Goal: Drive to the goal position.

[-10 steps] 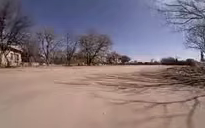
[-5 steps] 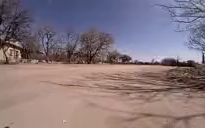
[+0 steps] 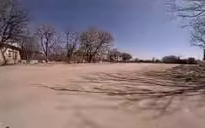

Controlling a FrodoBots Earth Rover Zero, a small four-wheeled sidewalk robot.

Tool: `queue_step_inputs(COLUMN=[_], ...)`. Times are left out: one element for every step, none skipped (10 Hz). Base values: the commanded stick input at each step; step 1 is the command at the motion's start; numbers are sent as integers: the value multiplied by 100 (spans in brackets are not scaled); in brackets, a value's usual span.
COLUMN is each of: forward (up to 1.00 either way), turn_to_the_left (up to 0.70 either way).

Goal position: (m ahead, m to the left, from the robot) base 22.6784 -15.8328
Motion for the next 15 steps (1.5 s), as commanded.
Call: queue_step_inputs(forward=[100, 100, 100, 100, 100, 100, 100, 100, 100, 100, 100, 100, 100, 100, 100], turn_to_the_left=[0, 0, 0, 0, 0, 0, 0, 0, 0, 0, 0, 0, 0, 0, 0])
